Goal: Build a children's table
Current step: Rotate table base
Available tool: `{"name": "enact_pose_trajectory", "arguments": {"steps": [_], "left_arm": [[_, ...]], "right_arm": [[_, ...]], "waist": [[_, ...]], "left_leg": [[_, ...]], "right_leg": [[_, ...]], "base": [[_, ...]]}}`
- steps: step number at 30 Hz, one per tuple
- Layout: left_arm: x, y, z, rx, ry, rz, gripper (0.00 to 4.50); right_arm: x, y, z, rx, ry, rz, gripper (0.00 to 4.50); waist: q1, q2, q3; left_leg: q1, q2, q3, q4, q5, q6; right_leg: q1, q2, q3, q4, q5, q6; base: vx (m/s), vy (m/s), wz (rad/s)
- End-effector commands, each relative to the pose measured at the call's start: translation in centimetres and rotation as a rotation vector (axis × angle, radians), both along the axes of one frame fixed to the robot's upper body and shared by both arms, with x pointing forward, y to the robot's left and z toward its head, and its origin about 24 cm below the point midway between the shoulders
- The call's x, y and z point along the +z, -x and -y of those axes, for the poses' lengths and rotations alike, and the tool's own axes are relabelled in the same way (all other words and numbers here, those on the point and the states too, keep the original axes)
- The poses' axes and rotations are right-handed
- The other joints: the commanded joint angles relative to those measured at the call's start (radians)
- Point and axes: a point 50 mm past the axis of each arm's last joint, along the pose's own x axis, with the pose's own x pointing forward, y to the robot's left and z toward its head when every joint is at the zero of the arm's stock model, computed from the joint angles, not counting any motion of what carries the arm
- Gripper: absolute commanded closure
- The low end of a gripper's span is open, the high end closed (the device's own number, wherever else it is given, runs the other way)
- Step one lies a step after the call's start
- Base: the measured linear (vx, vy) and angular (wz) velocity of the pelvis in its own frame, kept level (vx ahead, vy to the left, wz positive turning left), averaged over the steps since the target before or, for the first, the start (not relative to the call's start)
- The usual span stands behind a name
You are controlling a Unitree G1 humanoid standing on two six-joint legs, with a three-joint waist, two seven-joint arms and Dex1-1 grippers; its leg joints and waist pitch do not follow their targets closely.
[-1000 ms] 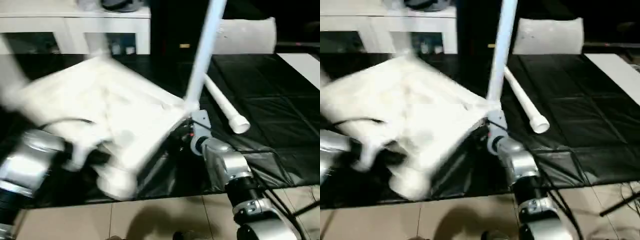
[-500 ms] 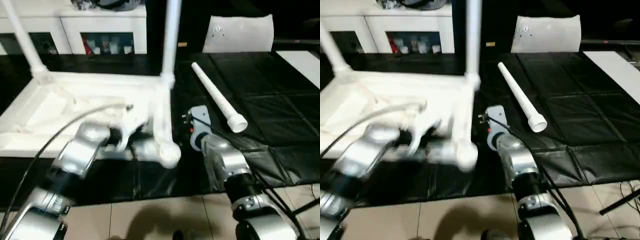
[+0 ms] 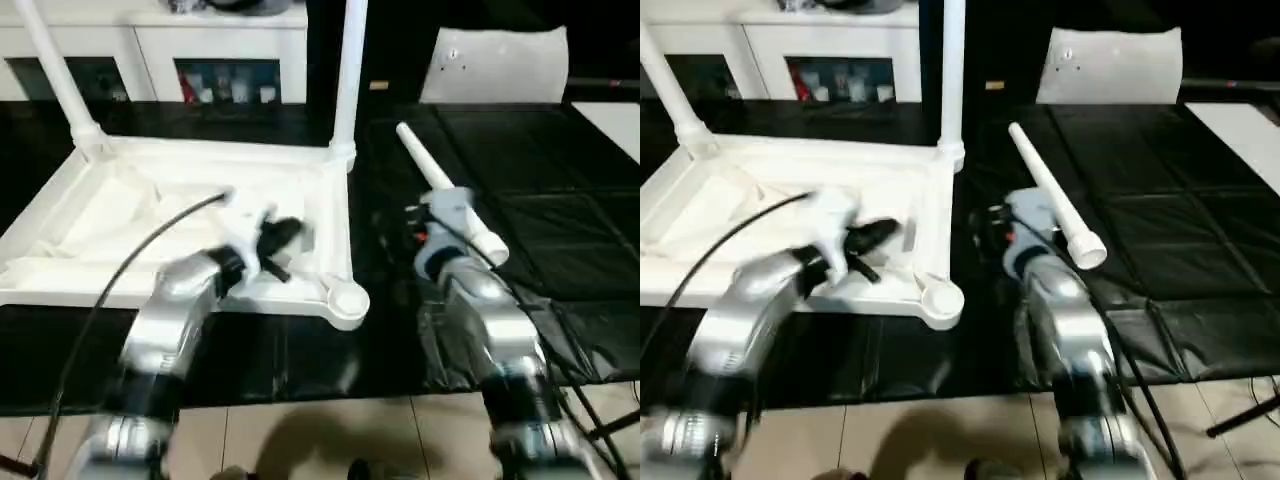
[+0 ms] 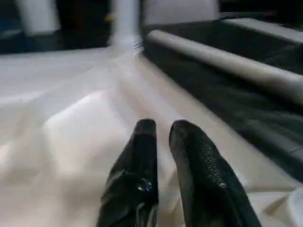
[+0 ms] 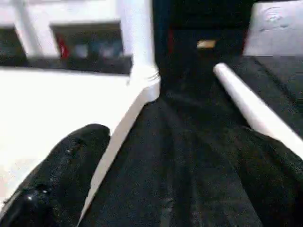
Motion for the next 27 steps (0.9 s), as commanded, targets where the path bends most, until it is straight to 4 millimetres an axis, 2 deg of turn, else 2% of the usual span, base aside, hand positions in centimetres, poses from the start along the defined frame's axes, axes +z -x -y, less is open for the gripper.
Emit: {"name": "enact_pose_trajectory", "arguments": {"steps": [1, 2, 3, 4, 6, 10, 11, 12, 13, 14, 15, 16, 17, 18, 19, 20, 21, 22, 23, 24, 25, 26, 27], "left_arm": [[0.7, 0.5, -0.2, 0.058, 0.004, 0.035, 3.42], [0.8, 0.9, -0.4, 0.098, -0.01, 0.046, 3.42], [1.2, 1.5, -1.0, 0.193, -0.037, 0.102, 3.34], [1.4, 1.6, -1.2, 0.218, -0.043, 0.113, 3.25], [1.6, 1.8, -1.6, 0.263, -0.053, 0.122, 3.04], [0.9, 2.1, -2.9, 0.428, -0.153, 0.048, 2.83], [1.1, 2.2, -2.8, 0.41, -0.131, 0.068, 2.83], [0.9, 2.4, -2.7, 0.38, -0.13, 0.065, 2.83], [0.8, 2.7, -2.6, 0.364, -0.141, 0.072, 2.83], [0.8, 2.8, -2.6, 0.367, -0.141, 0.075, 2.72], [0.8, 2.8, -2.6, 0.367, -0.141, 0.075, 2.64], [0.7, 2.9, -2.8, 0.389, -0.13, 0.061, 2.56], [0.7, 2.9, -2.9, 0.403, -0.132, 0.06, 2.47], [0.7, 2.9, -2.9, 0.406, -0.131, 0.057, 2.37], [0.7, 3.0, -2.8, 0.408, -0.131, 0.054, 2.28], [0.7, 3.1, -2.7, 0.402, -0.141, 0.047, 2.2], [0.6, 3.3, -2.5, 0.391, -0.156, 0.042, 2.14], [0.5, 3.4, -2.4, 0.381, -0.162, 0.044, 2.05], [0.5, 3.4, -2.4, 0.374, -0.165, 0.046, 1.96], [0.5, 3.5, -2.3, 0.366, -0.175, 0.052, 1.96], [0.5, 3.6, -2.2, 0.359, -0.172, 0.055, 1.96], [0.5, 3.6, -2.2, 0.358, -0.17, 0.051, 1.96], [0.5, 3.6, -2.1, 0.358, -0.169, 0.046, 1.96]], "right_arm": [[0.7, 0.9, 0.2, -0.006, -0.023, 0.042, 0.0], [0.6, 1.5, 0.3, -0.016, -0.014, 0.057, 0.0], [0.4, 2.5, 0.5, -0.046, -0.006, 0.06, 0.0], [0.4, 3.0, 0.5, -0.056, -0.023, 0.051, 0.0], [0.2, 3.6, 0.3, -0.062, -0.02, 0.032, 0.0], [0.1, 4.9, 0.4, -0.119, -0.072, 0.021, 0.0], [0.1, 5.1, 0.3, -0.099, -0.064, 0.02, 0.0], [-0.1, 5.3, 0.6, -0.125, -0.037, 0.009, 0.0], [-0.7, 5.6, 1.3, -0.186, 0.049, -0.052, 0.0], [-1.1, 5.8, 1.5, -0.194, 0.074, -0.116, 0.0], [-1.1, 5.8, 1.5, -0.194, 0.074, -0.116, 0.0], [-1.8, 6.3, 1.6, -0.167, 0.066, -0.194, 0.0], [-1.9, 6.5, 1.6, -0.155, 0.056, -0.202, 0.0], [-1.9, 6.6, 1.6, -0.143, 0.055, -0.197, 0.0], [-1.9, 6.8, 1.6, -0.13, 0.057, -0.189, 0.0], [-1.8, 7.1, 1.6, -0.113, 0.07, -0.174, 0.0], [-1.9, 7.2, 1.8, -0.143, 0.066, -0.173, 0.0], [-1.9, 7.2, 1.9, -0.153, 0.063, -0.18, 0.0], [-2.0, 7.2, 1.9, -0.158, 0.061, -0.185, 0.0], [-1.9, 7.2, 2.0, -0.168, 0.042, -0.191, 0.0], [-1.7, 7.2, 2.0, -0.161, 0.03, -0.188, 0.0], [-1.6, 7.2, 2.0, -0.146, 0.046, -0.191, 0.0], [-1.6, 7.2, 2.0, -0.134, 0.06, -0.193, 0.0]], "waist": [[-0.001, -0.001, -0.068], [-0.002, -0.003, -0.067], [-0.003, -0.004, -0.062], [-0.003, -0.003, -0.062], [-0.01, -0.006, -0.061], [-0.03, -0.007, -0.053], [-0.038, -0.007, -0.051], [-0.039, -0.003, -0.052], [-0.042, 0.004, -0.051], [-0.048, 0.012, -0.048], [-0.054, 0.013, -0.05], [-0.058, 0.014, -0.045], [-0.062, 0.012, -0.043], [-0.067, 0.014, -0.038], [-0.073, 0.015, -0.037], [-0.076, 0.02, -0.037], [-0.068, 0.037, -0.031], [-0.07, 0.031, -0.036], [-0.059, 0.019, -0.023], [-0.045, 0.016, -0.025], [-0.05, 0.001, -0.048], [-0.06, -0.017, -0.062], [-0.004, -0.07, -0.071]], "left_leg": [[0.011, 0.022, -0.003, -0.064, -0.328, 0.025], [0.01, 0.022, -0.005, -0.064, -0.333, 0.021], [0.011, 0.022, -0.007, -0.064, -0.353, 0.019], [0.013, 0.02, -0.007, -0.063, -0.362, 0.019], [0.011, 0.013, -0.012, -0.062, -0.386, 0.014], [0.02, 0.005, -0.018, -0.053, -0.46, 0.006], [0.018, 0.001, -0.021, -0.05, -0.475, 0.006], [0.02, 0.003, -0.025, -0.052, -0.481, 0.007], [0.022, 0.012, -0.03, -0.061, -0.496, 0.01], [0.024, 0.022, -0.038, -0.074, -0.54, 0.006], [0.02, 0.03, -0.047, -0.086, -0.571, -0.002], [0.032, 0.035, -0.049, -0.09, -0.615, -0.01], [0.036, 0.035, -0.051, -0.09, -0.632, -0.016], [0.039, 0.039, -0.057, -0.092, -0.664, -0.032], [0.046, 0.047, -0.064, -0.095, -0.686, -0.04], [0.05, 0.077, -0.081, -0.114, -0.727, -0.037], [0.036, 0.175, -0.123, -0.193, -0.79, -0.025], [0.04, 0.206, -0.135, -0.209, -0.771, -0.011], [0.038, 0.231, -0.129, -0.24, -0.757, 0.022], [0.046, 0.227, -0.11, -0.234, -0.727, 0.048], [0.056, 0.171, -0.104, -0.185, -0.631, 0.088], [0.025, 0.097, -0.078, -0.129, -0.541, 0.111], [0.006, -0.092, 0.019, 0.145, -0.35, 0.155]], "right_leg": [[0.042, -0.054, 0.035, -0.094, -0.498, -0.087], [0.041, -0.054, 0.034, -0.099, -0.536, -0.058], [0.034, -0.052, 0.031, -0.107, -0.583, -0.031], [0.031, -0.053, 0.029, -0.112, -0.604, -0.018], [0.029, -0.048, 0.019, -0.121, -0.658, 0.027], [0.012, -0.043, 0.003, -0.138, -0.729, 0.073], [0.015, -0.043, -0.007, -0.147, -0.753, 0.091], [0.018, -0.046, -0.01, -0.15, -0.754, 0.092], [0.024, -0.046, -0.012, -0.152, -0.725, 0.081], [0.033, -0.046, -0.019, -0.153, -0.676, 0.058], [0.05, -0.05, -0.022, -0.143, -0.611, 0.038], [0.043, -0.049, -0.021, -0.145, -0.579, 0.021], [0.041, -0.048, -0.024, -0.147, -0.574, 0.018], [0.04, -0.042, -0.032, -0.154, -0.577, 0.025], [0.04, -0.032, -0.042, -0.156, -0.568, 0.03], [0.049, -0.019, -0.049, -0.139, -0.507, 0.032], [0.073, -0.021, -0.033, -0.004, -0.313, 0.002], [0.064, -0.023, -0.027, 0.047, -0.213, -0.021], [0.039, -0.024, -0.015, 0.101, -0.173, -0.054], [0.027, -0.034, 0.011, 0.119, -0.195, -0.074], [0.038, -0.052, 0.039, 0.082, -0.18, -0.12], [0.059, -0.061, 0.048, 0.021, -0.183, -0.205], [0.046, -0.083, 0.078, -0.114, -0.447, -0.23]], "base": [[0.0, 0.0, 0.0], [0.0, 0.0, 0.0], [0.0, 0.0, 0.0], [0.0, 0.0, 0.0], [0.0, 0.0, 0.0], [0.0, 0.0, 0.0], [0.0, 0.0, 0.0], [0.0, 0.0, 0.0], [0.0, 0.0, 0.0], [0.0, 0.0, 0.0], [0.0, 0.0, 0.0], [0.0, 0.0, 0.0], [0.0, 0.0, 0.0], [0.0, 0.0, 0.0], [0.0, 0.0, 0.0], [0.0, 0.0, 0.0], [0.0, 0.0, 0.0], [-0.002, -0.064, 0.05], [0.007, -0.149, 0.12], [0.007, -0.149, 0.12], [0.028, -0.241, 0.1], [-0.005, -0.275, -0.06], [-0.005, -0.275, -0.06]]}}
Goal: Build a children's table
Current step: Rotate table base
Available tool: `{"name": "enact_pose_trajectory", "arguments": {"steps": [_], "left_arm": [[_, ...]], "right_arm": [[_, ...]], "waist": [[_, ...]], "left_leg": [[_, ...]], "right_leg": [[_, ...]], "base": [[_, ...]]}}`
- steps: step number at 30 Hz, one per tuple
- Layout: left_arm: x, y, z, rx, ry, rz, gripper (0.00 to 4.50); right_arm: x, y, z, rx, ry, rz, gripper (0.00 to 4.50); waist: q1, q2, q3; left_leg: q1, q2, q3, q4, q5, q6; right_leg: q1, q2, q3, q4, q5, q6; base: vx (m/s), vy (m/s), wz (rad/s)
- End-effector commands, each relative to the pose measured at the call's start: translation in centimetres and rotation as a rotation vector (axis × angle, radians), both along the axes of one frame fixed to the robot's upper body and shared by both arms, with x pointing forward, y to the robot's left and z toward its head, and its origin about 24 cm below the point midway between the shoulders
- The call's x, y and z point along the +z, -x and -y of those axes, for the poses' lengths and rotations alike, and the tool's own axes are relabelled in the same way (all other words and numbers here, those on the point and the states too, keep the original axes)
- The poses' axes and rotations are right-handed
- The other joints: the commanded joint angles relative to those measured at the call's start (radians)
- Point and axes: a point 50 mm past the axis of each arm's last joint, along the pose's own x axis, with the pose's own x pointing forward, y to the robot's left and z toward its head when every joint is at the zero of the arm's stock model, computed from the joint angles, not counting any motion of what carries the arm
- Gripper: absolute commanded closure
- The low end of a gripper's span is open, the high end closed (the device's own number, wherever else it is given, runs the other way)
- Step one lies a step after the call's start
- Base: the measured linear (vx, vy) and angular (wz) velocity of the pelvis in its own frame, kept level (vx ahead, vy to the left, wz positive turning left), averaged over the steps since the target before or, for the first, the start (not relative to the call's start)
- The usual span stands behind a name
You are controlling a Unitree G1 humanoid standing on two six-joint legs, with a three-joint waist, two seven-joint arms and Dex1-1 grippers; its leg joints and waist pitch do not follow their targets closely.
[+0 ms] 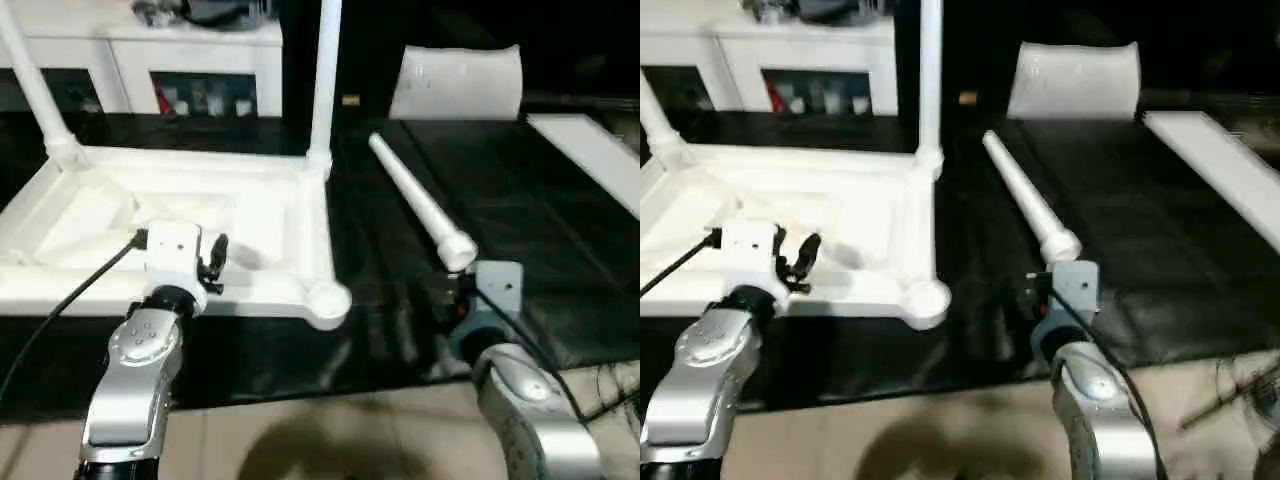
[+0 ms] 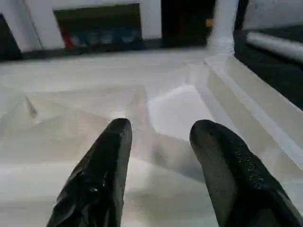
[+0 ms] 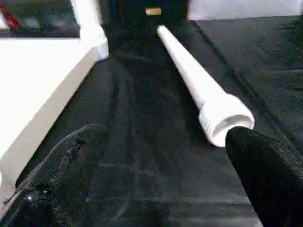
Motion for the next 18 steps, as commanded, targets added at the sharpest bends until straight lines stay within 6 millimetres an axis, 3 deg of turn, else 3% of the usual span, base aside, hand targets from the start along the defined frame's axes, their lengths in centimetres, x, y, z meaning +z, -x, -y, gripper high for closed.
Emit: {"name": "enact_pose_trajectory", "arguments": {"steps": [1, 2, 3, 4, 5, 6, 7, 8, 9, 10, 11, 12, 13, 14, 15, 16, 17, 18], "left_arm": [[0.4, -0.1, 0.9, -0.049, -0.014, 0.014, 1.85], [0.4, -0.1, 0.9, -0.049, -0.014, 0.014, 1.77], [0.5, -0.1, 0.9, -0.049, -0.031, 0.008, 1.67], [0.6, 0.0, 0.9, -0.054, -0.032, 0.013, 1.58], [0.7, 0.0, 1.0, -0.058, -0.032, 0.018, 1.49], [0.7, 0.1, 1.0, -0.058, -0.038, 0.019, 1.41], [0.7, 0.1, 0.9, -0.05, -0.052, 0.014, 1.41], [0.7, 0.2, 0.8, -0.047, -0.055, 0.013, 1.32], [0.7, 0.3, 0.8, -0.045, -0.062, 0.014, 1.22], [0.8, 0.4, 0.8, -0.049, -0.068, 0.022, 1.22], [0.8, 0.5, 0.7, -0.049, -0.064, 0.023, 1.22], [0.8, 0.5, 0.7, -0.049, -0.064, 0.023, 1.12], [0.8, 0.7, 0.6, -0.046, -0.057, 0.024, 1.05], [0.9, 0.8, 0.6, -0.044, -0.053, 0.025, 1.05], [1.0, 1.0, 0.6, -0.042, -0.038, 0.022, 0.96], [1.0, 1.1, 0.6, -0.041, -0.028, 0.022, 0.96], [1.0, 1.1, 0.6, -0.041, -0.025, 0.022, 0.86], [1.1, 1.2, 0.6, -0.04, -0.019, 0.022, 0.69]], "right_arm": [[0.0, 0.1, 0.3, 0.014, 0.027, -0.019, 0.0], [0.0, 0.1, 0.3, 0.014, 0.027, -0.019, 0.0], [0.1, 0.0, 0.2, 0.02, 0.042, -0.018, 0.0], [0.1, -0.1, 0.0, 0.039, 0.036, -0.019, 0.0], [0.1, -0.1, -0.2, 0.052, 0.031, -0.019, 0.0], [0.3, -0.2, -0.2, 0.046, 0.02, -0.008, 0.0], [0.4, -0.2, -0.4, 0.044, 0.006, 0.003, 0.0], [0.4, -0.2, -0.4, 0.05, 0.004, 0.004, 0.0], [0.5, -0.2, -0.7, 0.075, 0.01, 0.009, 0.0], [0.6, -0.2, -0.8, 0.084, 0.02, 0.017, 0.0], [0.6, -0.2, -0.8, 0.086, 0.029, 0.02, 0.0], [0.6, -0.2, -0.8, 0.086, 0.029, 0.02, 0.0], [0.6, -0.3, -0.9, 0.089, 0.037, 0.02, 0.0], [0.6, -0.3, -0.9, 0.09, 0.038, 0.02, 0.0], [0.7, -0.3, -0.9, 0.092, 0.039, 0.024, 0.0], [0.8, -0.3, -0.9, 0.101, 0.035, 0.027, 0.0], [0.8, -0.3, -1.0, 0.103, 0.034, 0.028, 0.0], [0.8, -0.3, -1.0, 0.109, 0.031, 0.029, 0.0]], "waist": [[0.027, -0.025, -0.062], [0.035, -0.027, -0.064], [0.046, -0.034, -0.046], [0.051, -0.027, -0.043], [0.054, 0.009, -0.044], [0.049, 0.019, -0.036], [0.042, 0.028, -0.05], [0.037, 0.05, -0.056], [0.03, 0.045, -0.052], [0.031, 0.043, -0.051], [0.036, 0.024, -0.038], [0.05, 0.016, -0.033], [0.068, 0.009, -0.017], [0.069, 0.015, -0.019], [0.063, 0.03, -0.031], [0.056, 0.04, -0.038], [0.047, 0.066, -0.044], [0.036, 0.066, -0.041]], "left_leg": [[-0.021, -0.118, 0.042, 0.166, -0.25, 0.143], [-0.071, -0.116, 0.027, 0.17, -0.188, 0.137], [-0.065, -0.122, 0.003, 0.111, -0.113, 0.088], [-0.057, -0.122, -0.006, 0.088, -0.105, 0.1], [-0.04, -0.085, -0.04, 0.043, -0.107, 0.14], [-0.036, -0.064, -0.05, 0.026, -0.108, 0.152], [-0.03, -0.013, -0.081, -0.014, -0.114, 0.168], [0.012, 0.072, -0.118, -0.046, -0.163, 0.191], [0.013, 0.129, -0.141, -0.071, -0.192, 0.209], [0.014, 0.131, -0.137, -0.073, -0.208, 0.204], [-0.004, 0.059, -0.093, -0.055, -0.252, 0.137], [0.002, -0.012, -0.048, -0.018, -0.229, 0.1], [0.02, -0.082, 0.0, 0.027, -0.139, 0.097], [0.024, -0.075, 0.0, 0.011, -0.136, 0.1], [0.031, -0.031, -0.019, -0.029, -0.163, 0.101], [0.046, 0.02, -0.045, -0.049, -0.193, 0.106], [0.046, 0.172, -0.119, -0.114, -0.293, 0.148], [0.042, 0.203, -0.127, -0.133, -0.334, 0.155]], "right_leg": [[0.032, -0.121, 0.111, -0.212, -0.428, -0.179], [0.066, -0.122, 0.125, -0.188, -0.423, -0.126], [0.059, -0.122, 0.128, -0.181, -0.408, 0.2], [0.062, -0.127, 0.135, -0.188, -0.395, 0.288], [0.066, -0.161, 0.144, -0.204, -0.372, 0.313], [0.063, -0.159, 0.126, -0.215, -0.372, 0.285], [0.058, -0.106, 0.08, -0.195, -0.324, 0.266], [0.045, -0.12, 0.066, -0.177, -0.249, 0.187], [0.054, -0.155, 0.081, -0.135, -0.143, 0.109], [0.053, -0.169, 0.093, -0.124, -0.109, 0.079], [0.057, -0.19, 0.107, -0.172, -0.222, 0.062], [0.061, -0.186, 0.097, -0.217, -0.394, 0.107], [0.043, -0.149, 0.074, -0.277, -0.759, 0.253], [0.045, -0.13, 0.049, -0.284, -0.744, 0.274], [0.057, -0.098, 0.006, -0.282, -0.597, 0.287], [0.061, -0.097, -0.004, -0.273, -0.492, 0.258], [0.081, -0.113, 0.011, -0.153, -0.221, 0.155], [0.065, -0.124, 0.032, -0.073, -0.088, 0.106]], "base": [[-0.015, -0.247, -0.1], [-0.004, -0.208, -0.02], [-0.004, -0.208, -0.02], [-0.018, -0.175, 0.09], [-0.02, -0.123, 0.0], [-0.02, -0.123, 0.0], [-0.034, -0.095, -0.06], [-0.025, -0.083, 0.0], [-0.025, -0.083, 0.0], [-0.015, -0.053, 0.05], [-0.034, -0.054, 0.09], [-0.034, -0.054, 0.09], [-0.044, -0.052, 0.04], [0.0, 0.0, 0.0], [0.0, 0.0, 0.0], [0.0, 0.0, 0.0], [0.0, 0.0, 0.0], [0.0, 0.0, 0.0]]}}
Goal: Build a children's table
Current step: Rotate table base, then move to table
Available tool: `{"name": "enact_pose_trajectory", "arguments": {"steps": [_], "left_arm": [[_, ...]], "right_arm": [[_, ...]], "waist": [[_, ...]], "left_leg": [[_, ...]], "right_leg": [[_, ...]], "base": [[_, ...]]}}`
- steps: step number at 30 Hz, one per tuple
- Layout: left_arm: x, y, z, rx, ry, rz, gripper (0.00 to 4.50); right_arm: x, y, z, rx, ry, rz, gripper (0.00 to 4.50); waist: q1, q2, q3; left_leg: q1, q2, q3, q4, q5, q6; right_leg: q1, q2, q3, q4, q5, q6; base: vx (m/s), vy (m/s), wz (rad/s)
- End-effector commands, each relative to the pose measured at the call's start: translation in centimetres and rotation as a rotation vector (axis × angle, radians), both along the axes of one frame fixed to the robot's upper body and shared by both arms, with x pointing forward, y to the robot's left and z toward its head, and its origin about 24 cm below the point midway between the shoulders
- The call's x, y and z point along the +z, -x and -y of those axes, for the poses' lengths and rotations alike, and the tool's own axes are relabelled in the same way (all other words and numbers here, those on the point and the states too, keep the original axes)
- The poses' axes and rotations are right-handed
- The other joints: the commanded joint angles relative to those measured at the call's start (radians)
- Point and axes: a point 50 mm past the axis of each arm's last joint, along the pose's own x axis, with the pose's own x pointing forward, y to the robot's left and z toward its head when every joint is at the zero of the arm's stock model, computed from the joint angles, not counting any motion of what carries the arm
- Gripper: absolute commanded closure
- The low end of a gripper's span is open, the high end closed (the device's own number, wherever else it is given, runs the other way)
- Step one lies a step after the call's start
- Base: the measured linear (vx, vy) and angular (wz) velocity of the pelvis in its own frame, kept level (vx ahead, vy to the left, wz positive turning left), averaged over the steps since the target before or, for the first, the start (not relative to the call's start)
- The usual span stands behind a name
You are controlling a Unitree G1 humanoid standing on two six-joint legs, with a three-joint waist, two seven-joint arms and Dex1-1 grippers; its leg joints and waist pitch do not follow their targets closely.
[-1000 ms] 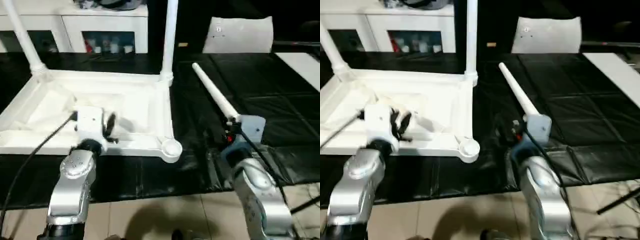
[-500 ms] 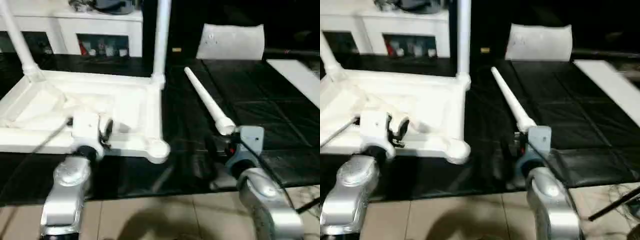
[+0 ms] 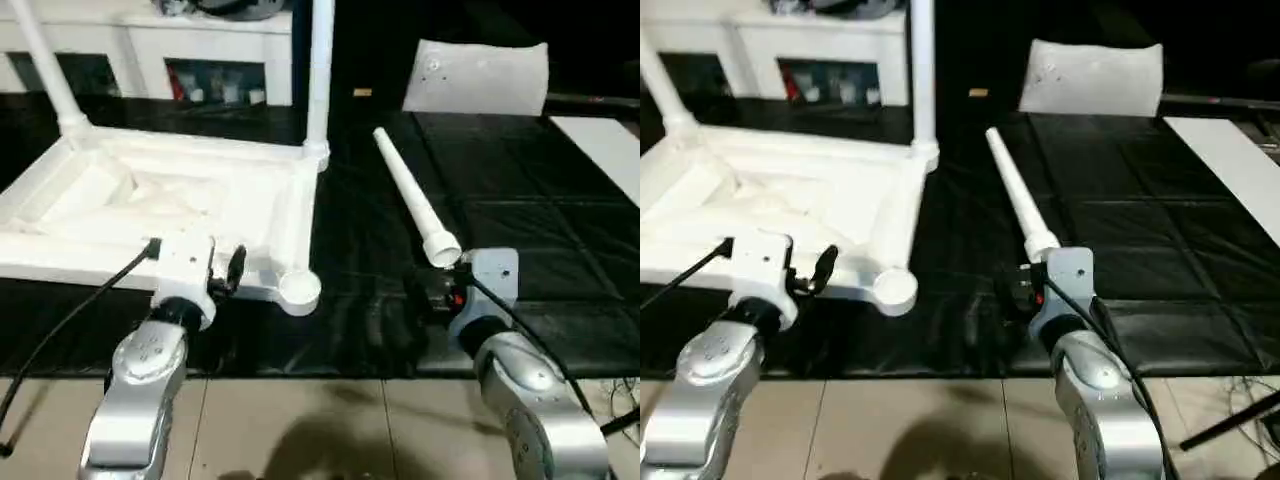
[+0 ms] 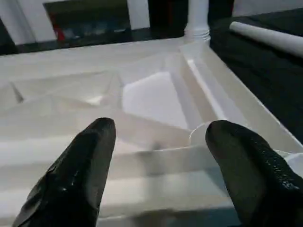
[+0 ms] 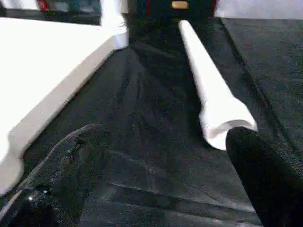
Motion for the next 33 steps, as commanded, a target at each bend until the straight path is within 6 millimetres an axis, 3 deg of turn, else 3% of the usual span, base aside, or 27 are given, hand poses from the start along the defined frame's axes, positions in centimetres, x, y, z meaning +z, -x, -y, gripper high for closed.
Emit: {"name": "enact_pose_trajectory", "arguments": {"steps": [1, 2, 3, 4, 5, 7, 9, 11, 12, 13, 14, 15, 16, 17, 19, 20, 21, 22, 23, 24, 26, 27, 28, 29, 31, 32, 33], "left_arm": [[0.42, 0.23, 0.2, -0.01, 0.014, 0.005, 0.66], [0.41, 0.26, 0.27, -0.02, 0.013, 0.001, 0.66], [0.41, 0.27, 0.28, -0.022, 0.011, 0.001, 0.56], [0.4, 0.28, 0.26, -0.021, 0.013, 0.001, 0.56], [0.41, 0.28, 0.25, -0.021, 0.014, 0.001, 0.41], [0.45, 0.31, 0.27, -0.02, 0.014, 0.002, 0.31], [0.5, 0.34, 0.29, -0.02, 0.013, 0.003, 0.25], [0.52, 0.34, 0.27, -0.02, 0.013, 0.002, 0.07], [0.52, 0.34, 0.27, -0.02, 0.013, 0.002, 0.07], [0.53, 0.35, 0.25, -0.019, 0.014, 0.0, 0.07], [0.54, 0.36, 0.25, -0.018, 0.014, 0.0, 0.07], [0.54, 0.38, 0.26, -0.018, 0.014, -0.001, 0.07], [0.55, 0.39, 0.28, -0.019, 0.013, -0.002, 0.07], [0.55, 0.38, 0.3, -0.021, 0.013, -0.002, 0.07], [0.56, 0.38, 0.33, -0.027, 0.012, -0.002, 0.07], [0.56, 0.38, 0.33, -0.027, 0.012, -0.002, 0.07], [0.56, 0.39, 0.35, -0.031, 0.013, -0.003, 0.07], [0.55, 0.39, 0.36, -0.031, 0.013, -0.004, 0.07], [0.53, 0.41, 0.39, -0.034, 0.012, -0.005, 0.07], [0.49, 0.43, 0.43, -0.037, 0.011, -0.007, 0.07], [0.45, 0.43, 0.52, -0.041, 0.01, -0.009, 0.07], [0.44, 0.4, 0.55, -0.042, 0.009, -0.009, 0.07], [0.44, 0.38, 0.55, -0.042, 0.009, -0.009, 0.07], [0.45, 0.36, 0.55, -0.042, 0.009, -0.008, 0.07], [0.47, 0.34, 0.55, -0.042, 0.008, -0.007, 0.07], [0.47, 0.34, 0.55, -0.042, 0.008, -0.007, 0.07], [0.48, 0.37, 0.53, -0.045, 0.006, -0.008, 0.07]], "right_arm": [[0.43, 0.01, 0.05, 0.011, 0.002, 0.025, 0.0], [0.41, 0.01, 0.09, 0.008, 0.003, 0.025, 0.0], [0.39, -0.01, 0.11, 0.007, 0.002, 0.027, 0.0], [0.36, -0.04, 0.06, 0.013, -0.003, 0.026, 0.0], [0.34, -0.07, 0.01, 0.019, -0.002, 0.026, 0.0], [0.33, -0.11, -0.08, 0.029, 0.001, 0.028, 0.0], [0.29, -0.14, -0.17, 0.034, 0.002, 0.027, 0.0], [0.29, -0.18, -0.32, 0.045, 0.003, 0.027, 0.0], [0.29, -0.18, -0.32, 0.045, 0.003, 0.027, 0.0], [0.31, -0.2, -0.39, 0.052, 0.004, 0.029, 0.0], [0.33, -0.21, -0.42, 0.059, 0.005, 0.031, 0.0], [0.33, -0.21, -0.48, 0.073, 0.007, 0.028, 0.0], [0.3, -0.22, -0.46, 0.079, 0.015, 0.024, 0.0], [0.31, -0.26, -0.37, 0.067, 0.02, 0.026, 0.0], [0.43, -0.38, -0.24, 0.044, 0.014, 0.036, 0.0], [0.43, -0.38, -0.24, 0.044, 0.014, 0.036, 0.0], [0.56, -0.41, -0.19, 0.034, 0.006, 0.043, 0.0], [0.58, -0.42, -0.18, 0.034, 0.005, 0.044, 0.0], [0.62, -0.43, -0.15, 0.032, 0.005, 0.046, 0.0], [0.66, -0.45, -0.11, 0.031, 0.004, 0.047, 0.0], [0.68, -0.48, -0.04, 0.032, 0.007, 0.049, 0.0], [0.66, -0.5, -0.03, 0.033, 0.002, 0.049, 0.0], [0.68, -0.49, -0.13, 0.045, 0.003, 0.051, 0.0], [0.73, -0.48, -0.28, 0.065, 0.019, 0.056, 0.0], [0.79, -0.45, -0.46, 0.076, 0.018, 0.059, 0.0], [0.79, -0.45, -0.46, 0.076, 0.018, 0.059, 0.0], [0.89, -0.54, -0.44, 0.051, -0.008, 0.059, 0.0]], "waist": [[-0.009, 0.026, -0.037], [-0.013, -0.026, -0.04], [0.026, -0.028, -0.026], [0.028, -0.032, -0.025], [0.03, -0.036, -0.023], [0.016, -0.026, -0.031], [-0.02, 0.026, -0.02], [-0.027, 0.02, -0.008], [-0.021, 0.019, -0.009], [-0.036, -0.001, -0.008], [-0.032, -0.042, -0.026], [0.009, -0.037, -0.032], [0.017, -0.05, -0.05], [0.023, -0.048, -0.051], [0.016, -0.016, -0.048], [0.016, -0.016, -0.048], [-0.044, 0.015, -0.079], [-0.065, 0.024, -0.077], [-0.072, 0.014, -0.079], [-0.073, 0.006, -0.076], [-0.078, -0.013, -0.068], [-0.039, -0.064, -0.075], [-0.013, -0.066, -0.072], [-0.004, -0.059, -0.069], [-0.005, -0.044, -0.062], [-0.01, -0.03, -0.055], [-0.035, 0.012, -0.057]], "left_leg": [[0.021, 0.213, -0.091, -0.164, -0.38, 0.09], [0.008, 0.111, -0.064, -0.104, -0.393, 0.006], [0.025, 0.021, -0.026, 0.004, -0.194, 0.02], [0.01, 0.019, -0.033, 0.021, -0.118, 0.038], [0.007, 0.016, -0.031, 0.01, -0.096, 0.037], [0.043, 0.05, -0.036, -0.055, -0.245, 0.019], [0.082, 0.174, -0.105, -0.16, -0.714, -0.032], [0.064, 0.179, -0.094, -0.234, -0.913, -0.047], [0.073, 0.159, -0.068, -0.224, -0.919, -0.042], [0.075, 0.095, -0.036, -0.191, -0.889, -0.062], [0.022, 0.042, -0.032, -0.084, -0.599, -0.034], [0.008, 0.03, -0.026, 0.05, -0.22, 0.038], [-0.07, 0.019, -0.05, 0.07, -0.092, 0.059], [-0.078, 0.019, -0.051, 0.051, -0.054, 0.057], [-0.075, 0.034, -0.053, -0.061, 0.038, 0.105], [-0.075, 0.034, -0.053, -0.061, 0.038, 0.105], [0.078, 0.111, -0.116, -0.093, 0.023, 0.155], [0.138, 0.156, -0.17, -0.107, 0.008, 0.262], [0.156, 0.171, -0.182, -0.103, 0.025, 0.317], [0.152, 0.169, -0.182, -0.093, 0.108, 0.419], [0.122, 0.121, -0.136, -0.09, 0.092, 0.431], [-0.007, -0.032, -0.026, -0.005, -0.054, 0.298], [-0.058, -0.015, -0.044, 0.058, -0.066, 0.197], [-0.067, -0.002, -0.051, 0.07, -0.046, 0.145], [-0.073, 0.014, -0.051, 0.026, 0.009, 0.069], [-0.051, 0.025, -0.046, -0.012, 0.007, 0.061], [0.0, 0.063, -0.056, -0.085, -0.084, 0.053]], "right_leg": [[-0.001, -0.173, 0.131, 0.04, -0.038, -0.021], [0.013, -0.224, 0.186, -0.047, -0.19, -0.04], [-0.007, -0.274, 0.214, -0.154, -0.694, 0.075], [0.004, -0.282, 0.223, -0.16, -0.812, 0.095], [0.007, -0.246, 0.181, -0.169, -0.92, 0.128], [0.011, -0.174, 0.125, -0.157, -0.784, 0.102], [0.028, -0.13, 0.078, -0.054, -0.459, 0.006], [0.028, -0.1, 0.074, 0.089, -0.178, -0.034], [0.013, -0.105, 0.083, 0.085, -0.154, -0.049], [0.018, -0.122, 0.111, 0.013, -0.293, -0.061], [0.064, -0.216, 0.172, -0.097, -0.675, -0.029], [0.068, -0.312, 0.248, -0.176, -0.973, -0.004], [0.138, -0.289, 0.26, -0.135, -0.848, -0.048], [0.138, -0.26, 0.24, -0.123, -0.741, -0.075], [0.128, -0.157, 0.113, -0.092, -0.404, -0.152], [0.128, -0.157, 0.113, -0.092, -0.404, -0.152], [0.043, -0.09, 0.084, -0.001, -0.189, -0.148], [-0.023, -0.087, 0.084, 0.058, -0.159, -0.107], [-0.049, -0.097, 0.096, 0.08, -0.144, -0.074], [-0.079, -0.114, 0.118, 0.102, -0.109, -0.02], [-0.07, -0.127, 0.138, 0.064, -0.041, -0.022], [0.077, -0.176, 0.229, -0.059, -0.043, -0.131], [0.14, -0.253, 0.289, -0.102, -0.228, -0.227], [0.148, -0.262, 0.285, -0.104, -0.282, -0.257], [0.136, -0.201, 0.233, -0.094, -0.302, -0.283], [0.114, -0.177, 0.205, -0.095, -0.325, -0.278], [0.085, -0.104, 0.144, -0.06, -0.311, -0.212]], "base": [[0.0, 0.0, 0.0], [0.0, 0.0, 0.0], [0.0, 0.0, 0.0], [0.0, 0.0, 0.0], [0.0, 0.0, 0.0], [-0.008, 0.03, -0.02], [-0.011, 0.065, -0.01], [0.002, 0.027, -0.03], [0.0, 0.0, 0.0], [0.052, -0.03, 0.09], [0.057, -0.059, -0.16], [0.057, -0.059, -0.16], [0.055, -0.044, -0.15], [0.07, -0.007, -0.07], [0.086, 0.007, -0.03], [0.145, 0.061, 0.15], [0.145, 0.061, 0.15], [0.17, 0.053, 0.18], [0.15, 0.018, 0.09], [0.15, 0.018, 0.09], [0.096, -0.028, 0.11], [0.081, -0.048, 0.1], [0.064, -0.066, 0.01], [0.057, -0.04, -0.09], [0.029, -0.02, -0.04], [0.082, 0.009, -0.06], [0.082, 0.009, -0.06]]}}
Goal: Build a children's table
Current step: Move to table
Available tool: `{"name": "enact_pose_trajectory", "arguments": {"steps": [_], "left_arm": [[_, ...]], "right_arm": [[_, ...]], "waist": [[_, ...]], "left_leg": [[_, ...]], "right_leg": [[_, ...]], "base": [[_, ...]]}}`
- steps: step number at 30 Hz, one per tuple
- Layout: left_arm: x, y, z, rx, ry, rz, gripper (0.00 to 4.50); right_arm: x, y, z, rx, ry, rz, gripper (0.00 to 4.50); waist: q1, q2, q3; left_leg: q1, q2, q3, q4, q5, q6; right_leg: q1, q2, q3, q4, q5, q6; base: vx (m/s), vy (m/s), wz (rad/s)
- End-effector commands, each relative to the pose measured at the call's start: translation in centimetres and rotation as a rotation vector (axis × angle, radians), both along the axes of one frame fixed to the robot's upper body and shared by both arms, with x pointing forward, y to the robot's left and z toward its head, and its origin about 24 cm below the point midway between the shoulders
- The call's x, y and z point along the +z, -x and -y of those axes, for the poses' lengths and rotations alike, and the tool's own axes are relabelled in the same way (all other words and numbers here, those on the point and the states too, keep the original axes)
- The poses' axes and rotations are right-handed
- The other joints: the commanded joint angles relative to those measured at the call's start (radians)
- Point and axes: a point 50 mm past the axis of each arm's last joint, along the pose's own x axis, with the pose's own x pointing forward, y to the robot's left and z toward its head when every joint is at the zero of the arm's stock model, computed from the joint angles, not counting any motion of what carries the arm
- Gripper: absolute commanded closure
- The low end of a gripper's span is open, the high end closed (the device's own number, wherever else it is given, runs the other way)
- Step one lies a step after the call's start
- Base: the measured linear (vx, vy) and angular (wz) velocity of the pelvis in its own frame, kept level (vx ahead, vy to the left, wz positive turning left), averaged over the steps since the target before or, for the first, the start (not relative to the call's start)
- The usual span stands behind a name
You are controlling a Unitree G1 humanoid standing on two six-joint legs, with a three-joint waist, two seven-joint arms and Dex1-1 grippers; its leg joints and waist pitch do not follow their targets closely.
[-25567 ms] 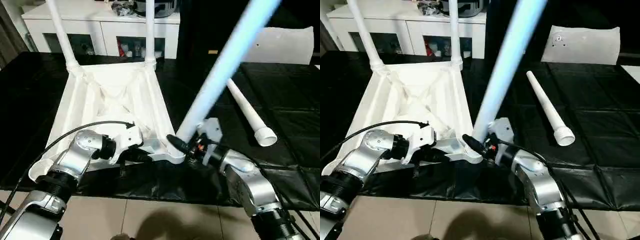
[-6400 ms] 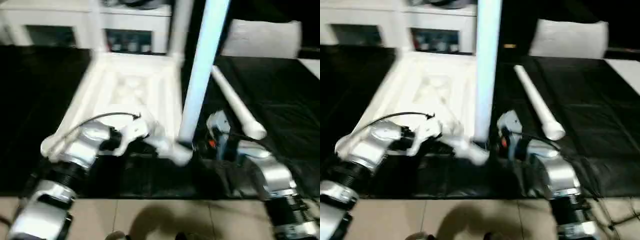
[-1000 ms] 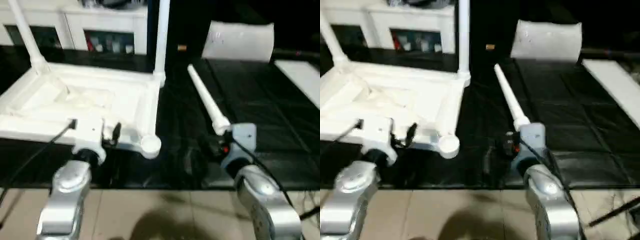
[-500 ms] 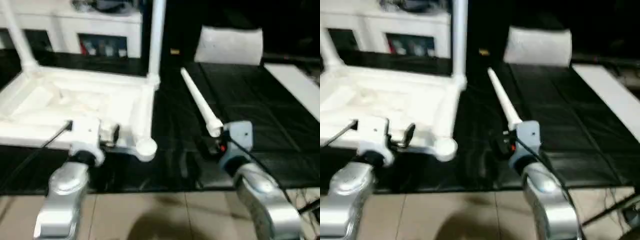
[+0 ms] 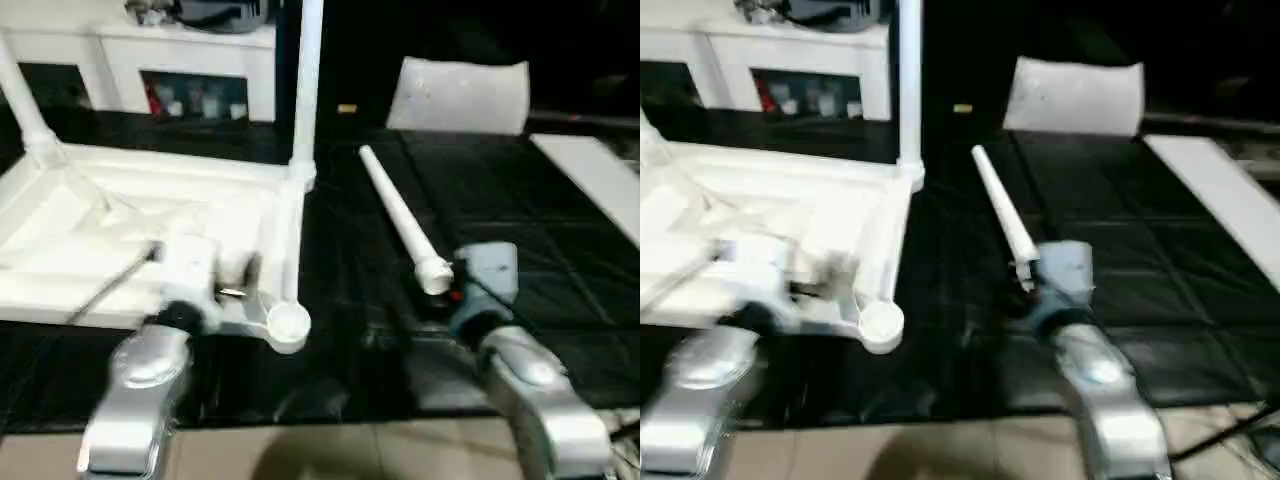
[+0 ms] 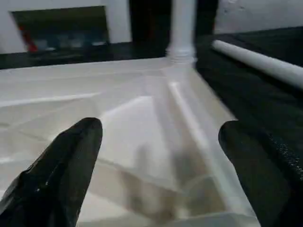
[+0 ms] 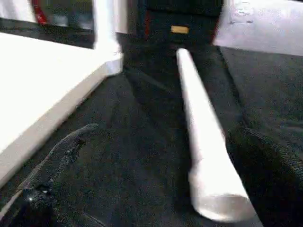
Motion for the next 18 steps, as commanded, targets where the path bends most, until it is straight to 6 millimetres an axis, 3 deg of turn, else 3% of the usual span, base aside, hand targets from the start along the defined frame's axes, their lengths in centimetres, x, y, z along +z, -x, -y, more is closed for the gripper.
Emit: {"name": "enact_pose_trajectory", "arguments": {"steps": [1, 2, 3, 4, 5, 6, 7, 8, 9, 10, 11, 12, 13, 14, 15, 16, 18], "left_arm": [[0.4, -0.1, -0.1, -0.004, -0.008, 0.009, 0.07], [0.3, -0.1, -0.1, -0.006, -0.01, 0.006, 0.07], [0.3, 0.0, 0.0, -0.01, -0.013, 0.005, 0.07], [0.3, 0.0, 0.0, -0.016, -0.016, 0.005, 0.07], [0.3, 0.0, 0.2, -0.027, -0.02, 0.005, 0.07], [0.3, -0.1, 0.3, -0.032, -0.022, 0.004, 0.07], [0.2, 0.0, 0.6, -0.045, -0.003, -0.016, 0.07], [0.2, 0.0, 0.7, -0.052, 0.007, -0.028, 0.07], [0.2, 0.0, 0.7, -0.053, 0.008, -0.029, 0.07], [0.2, 0.0, 0.7, -0.054, -0.002, -0.033, 0.07], [0.2, -0.1, 0.8, -0.066, -0.003, -0.042, 0.07], [0.2, -0.2, 0.8, -0.079, -0.007, -0.04, 0.07], [0.2, -0.2, 0.8, -0.079, -0.007, -0.04, 0.07], [0.3, -0.2, 0.9, -0.094, -0.01, -0.039, 0.07], [0.6, -0.3, 1.0, -0.133, -0.019, -0.032, 0.07], [0.7, -0.4, 1.0, -0.163, -0.026, -0.032, 0.07], [0.8, -0.4, 1.1, -0.185, -0.034, -0.034, 0.07]], "right_arm": [[0.6, -0.2, -0.4, 0.013, -0.02, 0.019, 0.0], [0.6, -0.2, -0.4, 0.02, -0.021, 0.013, 0.0], [0.6, -0.3, -0.4, 0.023, -0.017, 0.012, 0.0], [0.6, -0.3, -0.4, 0.019, -0.014, 0.012, 0.0], [0.6, -0.5, -0.3, 0.004, -0.012, 0.006, 0.0], [0.5, -0.6, -0.2, -0.004, -0.008, -0.004, 0.0], [0.4, -0.9, -0.2, -0.015, 0.001, -0.045, 0.0], [0.3, -1.1, -0.2, -0.02, 0.002, -0.064, 0.0], [0.3, -1.1, -0.2, -0.02, 0.002, -0.066, 0.0], [0.3, -1.3, -0.2, -0.034, 0.001, -0.072, 0.0], [0.3, -1.9, -0.3, -0.046, 0.009, -0.106, 0.0], [0.4, -2.4, -0.3, -0.049, 0.023, -0.113, 0.0], [0.4, -2.4, -0.3, -0.049, 0.023, -0.113, 0.0], [0.6, -2.9, -0.4, -0.049, 0.031, -0.118, 0.0], [0.8, -3.9, -0.4, -0.046, 0.035, -0.13, 0.0], [0.8, -4.5, -0.3, -0.047, 0.04, -0.136, 0.0], [0.9, -5.1, -0.2, -0.05, 0.047, -0.144, 0.0]], "waist": [[-0.025, 0.024, -0.034], [-0.047, 0.038, -0.04], [-0.062, 0.029, -0.041], [-0.065, 0.019, -0.037], [-0.064, -0.004, -0.039], [-0.036, -0.033, -0.05], [-0.004, -0.027, -0.059], [-0.005, -0.03, -0.06], [-0.006, -0.029, -0.064], [-0.009, -0.011, -0.062], [-0.017, -0.01, -0.071], [-0.02, -0.001, -0.073], [-0.018, 0.0, -0.073], [-0.018, -0.001, -0.066], [-0.015, 0.002, -0.053], [-0.014, 0.001, -0.049], [-0.009, 0.005, -0.035]], "left_leg": [[0.042, 0.073, -0.026, -0.129, -0.084, 0.088], [0.105, 0.104, -0.083, -0.142, -0.077, 0.175], [0.134, 0.124, -0.109, -0.147, -0.075, 0.28], [0.132, 0.126, -0.109, -0.146, -0.067, 0.325], [0.105, 0.088, -0.076, -0.123, -0.02, 0.371], [-0.011, -0.015, 0.005, -0.05, 0.06, 0.338], [-0.072, -0.011, 0.004, -0.018, 0.134, 0.255], [-0.084, 0.003, -0.004, -0.03, 0.185, 0.213], [-0.08, 0.003, -0.004, -0.051, 0.248, 0.174], [-0.035, 0.017, -0.009, -0.068, 0.357, 0.115], [-0.013, 0.026, -0.019, -0.065, 0.467, 0.112], [-0.003, 0.03, -0.024, -0.064, 0.583, 0.098], [0.005, 0.032, -0.026, -0.063, 0.607, 0.087], [0.007, 0.038, -0.023, -0.067, 0.571, 0.061], [0.004, 0.041, -0.016, -0.081, 0.42, 0.027], [0.002, 0.043, -0.014, -0.089, 0.325, 0.007], [0.003, 0.052, -0.006, -0.108, 0.052, -0.05]], "right_leg": [[-0.002, -0.047, 0.018, -0.062, -0.193, -0.211], [-0.048, -0.038, -0.006, -0.004, -0.089, -0.186], [-0.081, -0.052, -0.003, 0.024, -0.047, -0.128], [-0.087, -0.062, 0.004, 0.028, -0.032, -0.106], [-0.067, -0.092, 0.027, -0.012, 0.038, -0.118], [0.05, -0.128, 0.095, -0.066, 0.179, -0.188], [0.102, -0.175, 0.133, -0.088, 0.188, -0.219], [0.099, -0.166, 0.125, -0.066, 0.276, -0.217], [0.092, -0.13, 0.104, -0.036, 0.396, -0.211], [0.051, -0.09, 0.076, -0.008, 0.565, -0.205], [0.038, -0.082, 0.07, 0.008, 0.674, -0.184], [0.024, -0.077, 0.066, 0.012, 0.717, -0.178], [0.018, -0.076, 0.065, 0.007, 0.7, -0.176], [0.011, -0.082, 0.068, -0.002, 0.631, -0.175], [0.007, -0.092, 0.067, -0.02, 0.492, -0.187], [0.009, -0.096, 0.068, -0.026, 0.41, -0.193], [0.007, -0.103, 0.074, -0.042, 0.197, -0.199]], "base": [[0.132, 0.026, -0.03], [0.122, 0.013, 0.07], [0.122, 0.013, 0.07], [0.084, 0.008, 0.06], [0.08, -0.018, 0.11], [0.08, -0.018, 0.11], [0.108, -0.013, 0.06], [0.09, -0.006, -0.07], [0.09, -0.006, -0.07], [0.0, 0.0, 0.0], [0.0, 0.0, 0.0], [0.0, 0.0, 0.0], [0.0, 0.0, 0.0], [0.0, 0.0, 0.0], [0.0, 0.0, 0.0], [-0.068, 0.006, -0.01], [-0.088, 0.001, -0.02]]}}
